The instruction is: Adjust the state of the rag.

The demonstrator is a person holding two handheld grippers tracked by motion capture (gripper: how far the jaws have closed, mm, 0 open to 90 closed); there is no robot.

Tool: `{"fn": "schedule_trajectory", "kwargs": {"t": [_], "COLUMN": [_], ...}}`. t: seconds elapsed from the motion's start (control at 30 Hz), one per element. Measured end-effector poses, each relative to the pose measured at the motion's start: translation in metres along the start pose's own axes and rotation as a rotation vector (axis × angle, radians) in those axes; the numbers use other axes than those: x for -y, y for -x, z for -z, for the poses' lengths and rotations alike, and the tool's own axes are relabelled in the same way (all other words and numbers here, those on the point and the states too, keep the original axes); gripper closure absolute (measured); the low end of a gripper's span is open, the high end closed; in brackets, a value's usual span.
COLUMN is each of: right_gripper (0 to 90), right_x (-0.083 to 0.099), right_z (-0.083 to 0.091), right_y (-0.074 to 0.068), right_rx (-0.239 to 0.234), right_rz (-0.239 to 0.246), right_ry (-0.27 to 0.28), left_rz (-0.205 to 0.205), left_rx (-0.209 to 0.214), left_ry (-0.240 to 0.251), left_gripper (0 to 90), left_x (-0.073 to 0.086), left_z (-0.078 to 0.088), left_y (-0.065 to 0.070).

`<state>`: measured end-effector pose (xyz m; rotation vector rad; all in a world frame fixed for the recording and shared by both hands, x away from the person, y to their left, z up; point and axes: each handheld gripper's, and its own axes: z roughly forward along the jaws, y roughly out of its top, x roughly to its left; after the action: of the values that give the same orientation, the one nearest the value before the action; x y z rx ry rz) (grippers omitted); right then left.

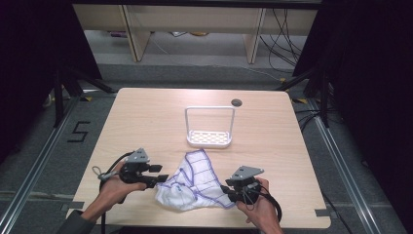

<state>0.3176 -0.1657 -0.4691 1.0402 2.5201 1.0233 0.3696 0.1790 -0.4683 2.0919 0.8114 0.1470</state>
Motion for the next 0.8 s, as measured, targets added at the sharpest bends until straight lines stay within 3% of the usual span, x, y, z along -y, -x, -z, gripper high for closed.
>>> {"fn": "schedule_trajectory", "kwargs": {"t": [0.13, 0.3, 0.4, 0.43, 0.53, 0.67, 0.73, 0.8], "right_gripper": [62.9, 59.9, 59.3, 59.1, 59.4, 76.4, 86.4, 89.3], "right_x": [-0.004, -0.006, -0.006, -0.007, -0.007, -0.008, -0.008, -0.008], "right_z": [-0.001, -0.009, -0.017, -0.02, -0.032, -0.039, -0.039, -0.036], "right_y": [-0.01, -0.026, -0.035, -0.037, -0.041, -0.043, -0.043, -0.043], "right_rx": [-0.049, -0.114, -0.131, -0.14, -0.139, -0.155, -0.159, -0.157], "right_rz": [0.033, 0.058, 0.078, 0.085, 0.095, 0.125, 0.14, 0.145], "right_ry": [0.035, 0.029, 0.017, -0.011, -0.027, -0.072, -0.072, -0.071], "left_rz": [-0.01, -0.009, -0.014, -0.015, -0.031, -0.059, -0.085, -0.096], "left_rx": [0.041, 0.084, 0.108, 0.11, 0.113, 0.129, 0.119, 0.103], "left_ry": [-0.061, -0.151, -0.174, -0.176, -0.173, -0.157, -0.146, -0.118], "left_gripper": [48.2, 44.7, 46.1, 47.6, 56.5, 81.3, 86.2, 87.0], "left_x": [-0.013, -0.017, -0.017, -0.017, -0.016, -0.018, -0.02, -0.022], "left_z": [-0.024, -0.045, -0.054, -0.056, -0.06, -0.059, -0.055, -0.048], "left_y": [0.0, 0.0, 0.0, 0.0, 0.0, 0.002, 0.003, 0.003]}}
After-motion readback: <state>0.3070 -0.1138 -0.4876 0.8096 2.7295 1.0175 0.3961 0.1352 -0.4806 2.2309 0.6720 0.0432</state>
